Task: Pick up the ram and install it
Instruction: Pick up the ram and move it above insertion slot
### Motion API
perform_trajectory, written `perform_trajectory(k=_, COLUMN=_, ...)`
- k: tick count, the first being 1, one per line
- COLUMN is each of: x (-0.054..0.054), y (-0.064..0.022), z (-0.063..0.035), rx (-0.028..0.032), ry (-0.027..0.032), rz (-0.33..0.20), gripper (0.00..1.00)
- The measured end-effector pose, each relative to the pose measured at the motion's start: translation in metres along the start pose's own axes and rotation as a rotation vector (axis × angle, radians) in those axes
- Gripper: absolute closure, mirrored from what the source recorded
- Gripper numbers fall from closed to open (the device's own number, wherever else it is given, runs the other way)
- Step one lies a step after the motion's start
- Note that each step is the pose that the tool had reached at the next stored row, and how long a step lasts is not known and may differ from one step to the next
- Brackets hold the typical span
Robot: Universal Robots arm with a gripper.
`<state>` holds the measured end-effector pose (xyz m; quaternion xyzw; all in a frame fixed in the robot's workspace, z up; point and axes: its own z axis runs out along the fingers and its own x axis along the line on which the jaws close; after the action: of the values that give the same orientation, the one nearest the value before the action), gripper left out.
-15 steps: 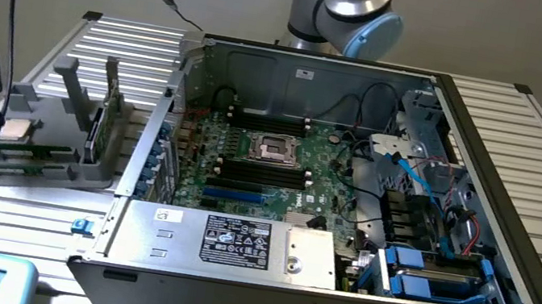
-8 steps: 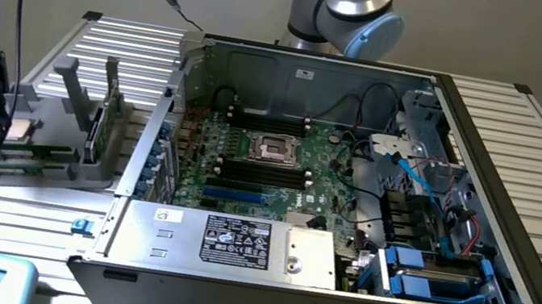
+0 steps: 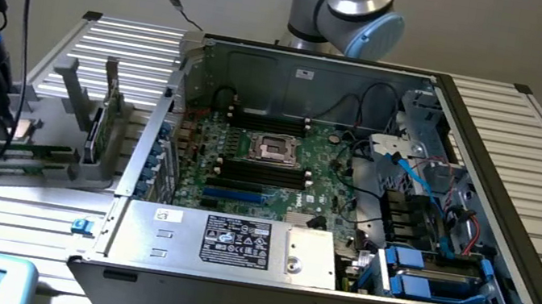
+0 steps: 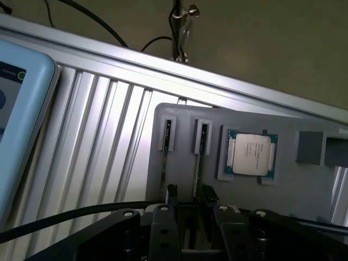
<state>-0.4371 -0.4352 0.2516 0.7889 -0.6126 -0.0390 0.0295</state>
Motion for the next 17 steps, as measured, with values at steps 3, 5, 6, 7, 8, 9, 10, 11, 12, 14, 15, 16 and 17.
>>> perform_trajectory(k=3, x=0.0008, y=-0.003, z=0.0006, rx=-0.0097, ry=-0.0097, rz=-0.006, gripper=0.7)
perform_trajectory(k=5, x=0.0009, y=-0.0035, z=0.0008, rx=-0.0132, ry=-0.0113, rz=-0.009, gripper=0.7)
perform_trajectory(k=6, x=0.0009, y=-0.0035, z=0.0007, rx=-0.0136, ry=-0.0114, rz=-0.009, gripper=0.7)
perform_trajectory(k=7, x=0.0008, y=-0.0035, z=0.0007, rx=-0.0139, ry=-0.0114, rz=-0.009, gripper=0.7)
perform_trajectory(k=8, x=0.0007, y=-0.0036, z=0.0006, rx=-0.014, ry=-0.0114, rz=-0.009, gripper=0.7)
perform_trajectory(k=9, x=0.0007, y=-0.0036, z=0.0006, rx=-0.0141, ry=-0.011, rz=-0.01, gripper=0.7)
perform_trajectory(k=10, x=0.0004, y=-0.0037, z=0.0006, rx=-0.0133, ry=-0.0089, rz=-0.012, gripper=0.7)
perform_trajectory(k=11, x=-0.0001, y=-0.0038, z=0.0006, rx=-0.0112, ry=-0.0042, rz=-0.014, gripper=0.7)
perform_trajectory(k=12, x=-0.0007, y=-0.0039, z=0.0006, rx=-0.0076, ry=0.0017, rz=-0.017, gripper=0.7)
perform_trajectory(k=14, x=-0.0017, y=-0.004, z=0.0006, rx=0.0043, ry=0.0167, rz=-0.022, gripper=0.7)
perform_trajectory(k=15, x=-0.0024, y=-0.0041, z=0.0007, rx=0.0106, ry=0.0249, rz=-0.024, gripper=0.7)
perform_trajectory(k=16, x=-0.003, y=-0.0042, z=0.0008, rx=0.0149, ry=0.0322, rz=-0.025, gripper=0.7)
perform_trajectory(k=17, x=-0.0036, y=-0.0041, z=0.0008, rx=0.0177, ry=0.0371, rz=-0.026, gripper=0.7)
